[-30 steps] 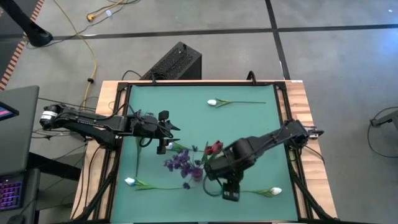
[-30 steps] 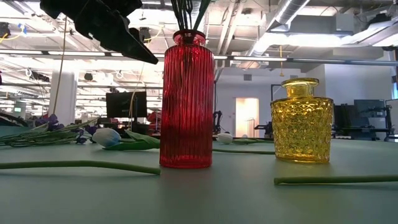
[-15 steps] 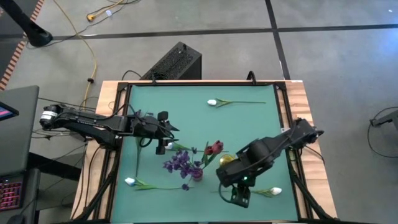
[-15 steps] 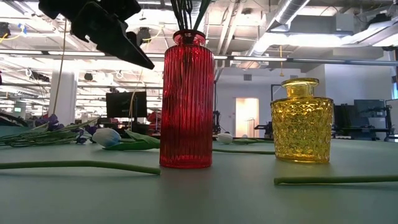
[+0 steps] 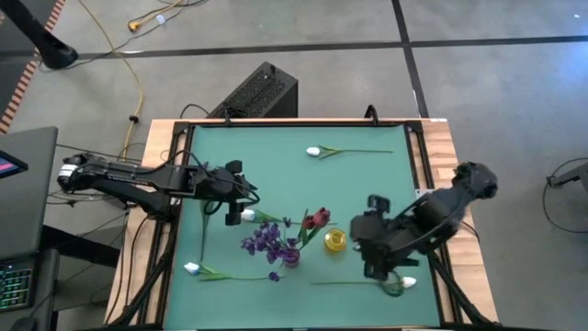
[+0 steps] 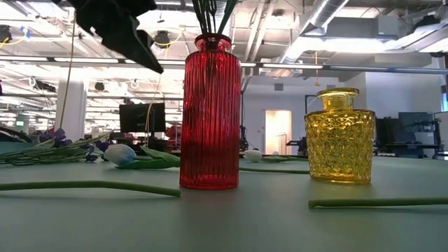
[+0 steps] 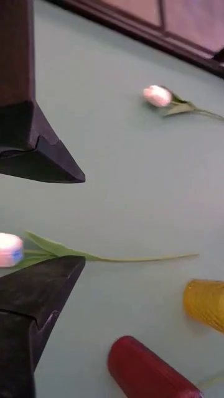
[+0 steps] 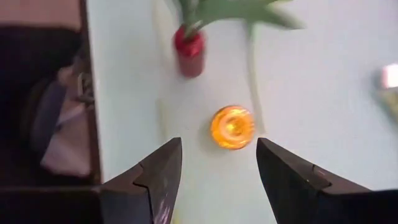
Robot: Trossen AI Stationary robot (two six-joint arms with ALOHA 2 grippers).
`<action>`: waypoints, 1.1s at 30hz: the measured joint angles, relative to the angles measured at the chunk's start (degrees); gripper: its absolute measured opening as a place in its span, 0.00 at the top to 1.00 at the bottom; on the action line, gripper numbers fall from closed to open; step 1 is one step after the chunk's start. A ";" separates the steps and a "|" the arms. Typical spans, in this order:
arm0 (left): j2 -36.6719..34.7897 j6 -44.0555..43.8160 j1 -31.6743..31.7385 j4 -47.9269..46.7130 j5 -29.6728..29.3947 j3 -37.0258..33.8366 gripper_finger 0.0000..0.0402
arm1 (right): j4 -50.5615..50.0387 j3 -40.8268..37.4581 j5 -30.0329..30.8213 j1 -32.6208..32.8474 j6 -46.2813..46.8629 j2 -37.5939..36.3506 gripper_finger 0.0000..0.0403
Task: Sort flowers into vase by color
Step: Put the red flower into the red flower vase
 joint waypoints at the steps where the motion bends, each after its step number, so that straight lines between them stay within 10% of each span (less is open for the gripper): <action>1: 0.01 -0.86 0.00 -0.66 0.02 -0.01 0.53 | 0.03 -1.13 2.67 0.71 0.89 -1.35 0.42; 21: 0.04 -8.23 0.00 -11.44 0.95 -0.01 0.53 | 1.52 -7.20 32.76 3.83 0.95 -7.34 0.42; 33: 0.04 -8.56 0.00 -11.37 0.94 -0.01 0.53 | 14.67 -7.16 36.59 -6.65 -11.21 -0.69 0.42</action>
